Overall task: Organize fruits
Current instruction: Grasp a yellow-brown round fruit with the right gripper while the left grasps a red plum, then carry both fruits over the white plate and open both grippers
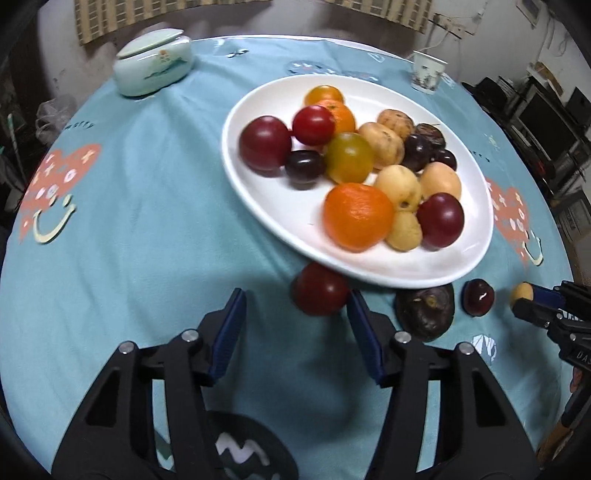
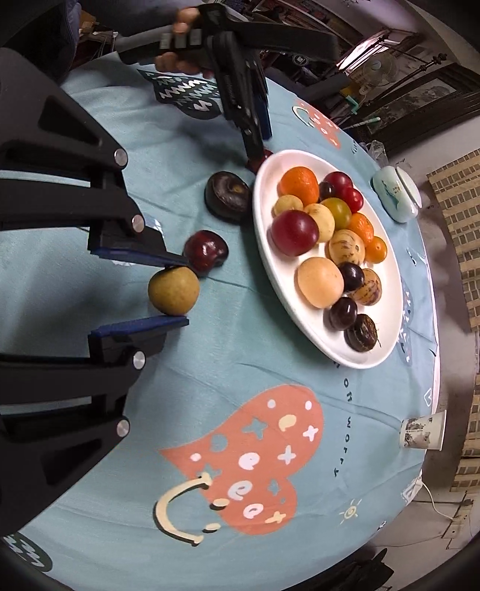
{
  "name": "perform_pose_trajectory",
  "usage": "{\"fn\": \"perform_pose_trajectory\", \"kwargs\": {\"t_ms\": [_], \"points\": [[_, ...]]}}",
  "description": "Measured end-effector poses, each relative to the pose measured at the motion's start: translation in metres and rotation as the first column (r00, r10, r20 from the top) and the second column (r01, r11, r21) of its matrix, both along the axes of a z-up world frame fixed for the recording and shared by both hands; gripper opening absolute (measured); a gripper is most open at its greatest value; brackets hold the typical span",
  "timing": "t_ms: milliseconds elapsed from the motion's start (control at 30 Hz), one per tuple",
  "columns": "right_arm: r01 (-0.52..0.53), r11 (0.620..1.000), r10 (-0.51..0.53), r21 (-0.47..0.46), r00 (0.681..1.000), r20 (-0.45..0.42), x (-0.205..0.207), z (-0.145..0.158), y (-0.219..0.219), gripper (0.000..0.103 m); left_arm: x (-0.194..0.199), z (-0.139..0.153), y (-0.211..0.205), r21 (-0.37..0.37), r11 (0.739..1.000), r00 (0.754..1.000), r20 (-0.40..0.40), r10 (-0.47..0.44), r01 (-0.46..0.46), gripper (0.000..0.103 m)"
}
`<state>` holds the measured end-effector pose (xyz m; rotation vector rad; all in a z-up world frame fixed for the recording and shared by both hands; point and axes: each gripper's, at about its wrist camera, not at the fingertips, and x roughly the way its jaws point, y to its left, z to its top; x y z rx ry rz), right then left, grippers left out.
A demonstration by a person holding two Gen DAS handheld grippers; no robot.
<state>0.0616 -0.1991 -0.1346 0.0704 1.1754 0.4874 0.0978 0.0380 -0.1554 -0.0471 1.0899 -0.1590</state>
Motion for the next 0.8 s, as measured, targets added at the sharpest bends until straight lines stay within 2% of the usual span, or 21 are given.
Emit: {"fn": "perform_pose_trajectory", "kwargs": {"t_ms": [67,133,167,267,467,533,800], "points": [[0.005,1.0,-0.005,-0.002,1.0,-0.009,-0.003,-0.002,0.002,0.026,0.001,0.0,-0.007,0.011,0.999,0.999,0.02,-0.035,0.034,0.057],[0.009,1.0,-0.009,-0.006,1.0,-0.014,-0.004,-0.003,0.003,0.026,0.006,-0.004,-0.012,0.012,0.999,0.999,0.001,-0.046,0.046,0.056],[0.01,1.0,-0.01,-0.006,1.0,-0.02,-0.006,-0.004,0.005,0.026,0.008,-0.006,-0.013,0.011,0.999,0.999,-0.01,-0.045,0.045,0.04],[0.011,1.0,-0.011,-0.008,1.0,-0.024,-0.011,-0.005,0.008,0.026,0.01,-0.008,-0.014,0.001,0.998,0.997,-0.03,-0.066,0.066,0.03],[0.017,1.0,-0.017,0.001,1.0,-0.022,-0.023,0.0,0.011,0.026,-0.011,0.005,-0.013,0.021,0.998,0.997,-0.039,-0.064,0.065,0.03],[0.008,1.0,-0.007,0.015,1.0,-0.021,-0.028,0.002,0.015,0.026,-0.024,0.013,-0.016,0.048,0.996,0.996,-0.04,-0.073,0.075,0.03],[-0.115,0.991,0.116,0.061,0.993,-0.014,-0.052,0.01,0.059,0.027,-0.057,0.051,-0.035,0.082,0.991,0.994,0.016,-0.104,0.102,0.03]]}}
